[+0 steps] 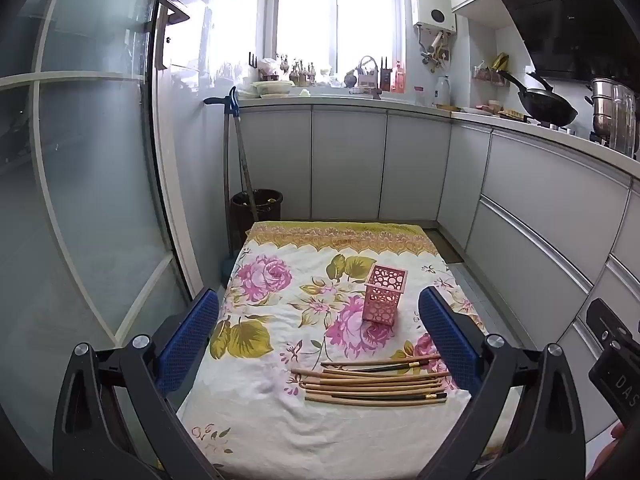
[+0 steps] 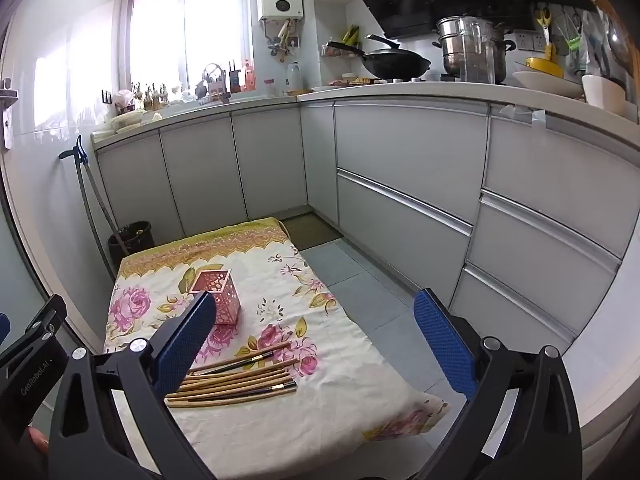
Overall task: Organize utensils
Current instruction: 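Move both grippers toward the bundle of wooden sticks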
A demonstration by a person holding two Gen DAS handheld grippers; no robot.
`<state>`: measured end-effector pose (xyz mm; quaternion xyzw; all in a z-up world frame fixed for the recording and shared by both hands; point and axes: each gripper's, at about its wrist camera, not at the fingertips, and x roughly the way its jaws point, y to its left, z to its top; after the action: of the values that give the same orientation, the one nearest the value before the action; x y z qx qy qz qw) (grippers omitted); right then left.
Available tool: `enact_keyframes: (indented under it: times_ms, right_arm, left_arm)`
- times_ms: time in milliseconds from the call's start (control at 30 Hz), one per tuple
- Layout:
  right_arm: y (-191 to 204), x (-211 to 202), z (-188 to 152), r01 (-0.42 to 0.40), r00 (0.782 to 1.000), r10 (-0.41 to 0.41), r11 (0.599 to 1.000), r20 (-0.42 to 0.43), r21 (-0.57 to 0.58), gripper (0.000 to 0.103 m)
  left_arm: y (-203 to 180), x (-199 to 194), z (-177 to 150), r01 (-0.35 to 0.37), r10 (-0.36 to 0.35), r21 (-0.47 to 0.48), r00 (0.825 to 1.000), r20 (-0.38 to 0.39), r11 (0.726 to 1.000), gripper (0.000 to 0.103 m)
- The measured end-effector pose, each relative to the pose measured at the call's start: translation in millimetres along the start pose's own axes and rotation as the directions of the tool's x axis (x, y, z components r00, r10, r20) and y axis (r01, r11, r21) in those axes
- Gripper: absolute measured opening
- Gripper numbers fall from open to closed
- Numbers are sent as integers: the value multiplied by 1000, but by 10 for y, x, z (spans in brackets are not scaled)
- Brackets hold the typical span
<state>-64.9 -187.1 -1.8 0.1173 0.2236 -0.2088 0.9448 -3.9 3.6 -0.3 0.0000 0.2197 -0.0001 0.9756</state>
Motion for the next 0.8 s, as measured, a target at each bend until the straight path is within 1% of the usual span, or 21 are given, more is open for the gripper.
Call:
enact_keyframes:
  times_ms: [100,400,567,667,800]
  right_arm:
    - [-1,-4,-3,-1,1000,1,1000,0,2,96]
    - [-30,65,-1,0,1000,0,1000,-18,10,96]
    - [-91,196,-20,2,999,0,1000,-51,30,96]
    - [-150,297,-44,9,997,-6,999,-72,47,96]
    - [-242,450,-88,22,994,-14,997,-110,71,96]
  left_arm:
    - [8,-29,-2,2,-2,5,1000,-2,1000,96]
    - [-32,56,-14,14,-13,22,1000,-22,1000,96]
    - [-138,157,-37,44,-40,70,998,-57,997,96]
    - [-223,251,-50,55,-48,105,997,-64,993,96]
    - [-323,400,-83,78,-66,123,993,-101,989,96]
